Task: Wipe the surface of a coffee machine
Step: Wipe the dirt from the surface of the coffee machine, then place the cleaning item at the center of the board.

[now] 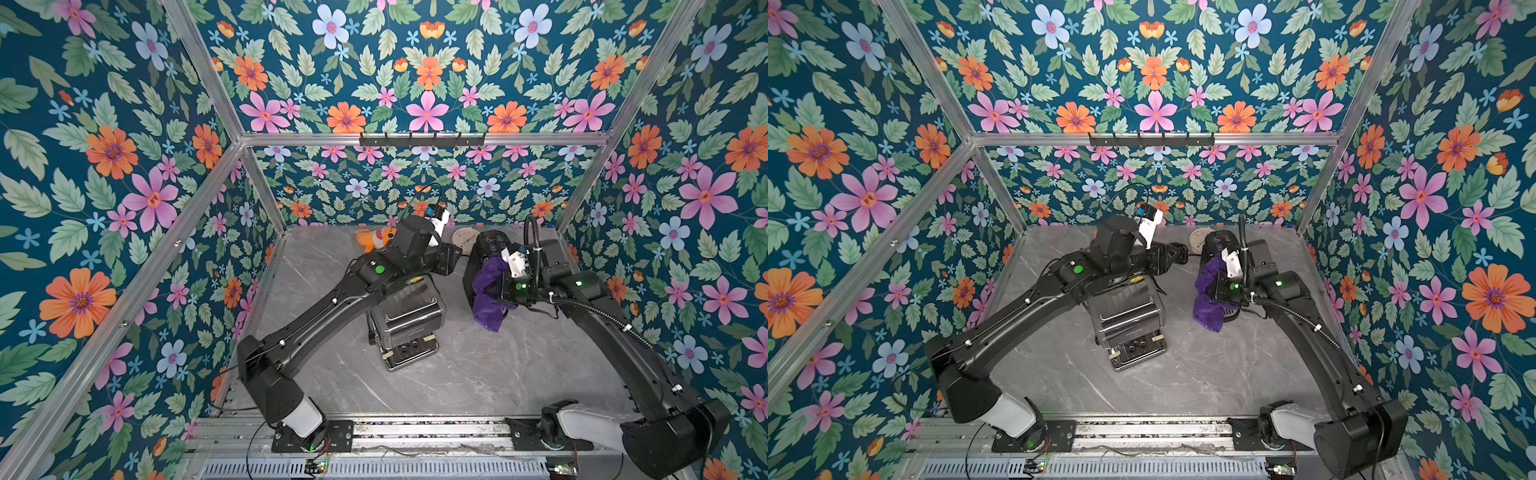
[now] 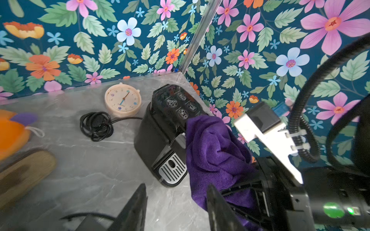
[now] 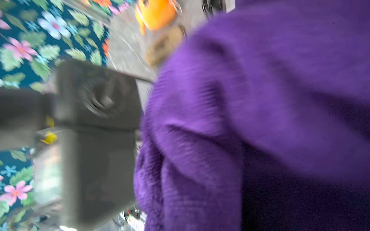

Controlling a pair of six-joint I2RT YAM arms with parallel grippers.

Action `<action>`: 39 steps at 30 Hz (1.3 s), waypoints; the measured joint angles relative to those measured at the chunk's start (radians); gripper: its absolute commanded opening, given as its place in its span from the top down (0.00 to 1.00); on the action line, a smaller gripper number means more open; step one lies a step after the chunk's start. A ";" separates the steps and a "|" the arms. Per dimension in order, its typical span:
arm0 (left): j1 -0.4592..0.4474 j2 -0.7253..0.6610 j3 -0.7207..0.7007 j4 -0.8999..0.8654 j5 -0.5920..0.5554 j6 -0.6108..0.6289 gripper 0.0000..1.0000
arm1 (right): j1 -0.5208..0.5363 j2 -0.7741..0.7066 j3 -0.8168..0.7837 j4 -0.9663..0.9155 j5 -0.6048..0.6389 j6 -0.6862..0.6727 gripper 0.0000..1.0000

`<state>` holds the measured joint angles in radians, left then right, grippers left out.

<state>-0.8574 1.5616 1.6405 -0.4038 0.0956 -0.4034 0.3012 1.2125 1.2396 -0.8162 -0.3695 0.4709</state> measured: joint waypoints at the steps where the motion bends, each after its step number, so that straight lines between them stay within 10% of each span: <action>1: 0.000 -0.028 -0.024 -0.004 -0.014 0.002 0.50 | 0.003 -0.015 -0.025 -0.003 0.008 0.006 1.00; 34: 0.039 -0.735 -0.598 -0.267 -0.671 -0.222 0.49 | 0.153 -0.332 -0.484 0.016 0.242 0.149 1.00; 39: 0.192 -0.732 -0.676 -0.246 -0.621 -0.225 0.49 | 0.153 -0.346 -0.517 -0.069 0.267 0.193 0.59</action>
<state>-0.6655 0.8299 0.9649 -0.6495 -0.5255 -0.6281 0.4541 0.8661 0.7227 -0.8856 -0.1020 0.6636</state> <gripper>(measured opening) 0.509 0.307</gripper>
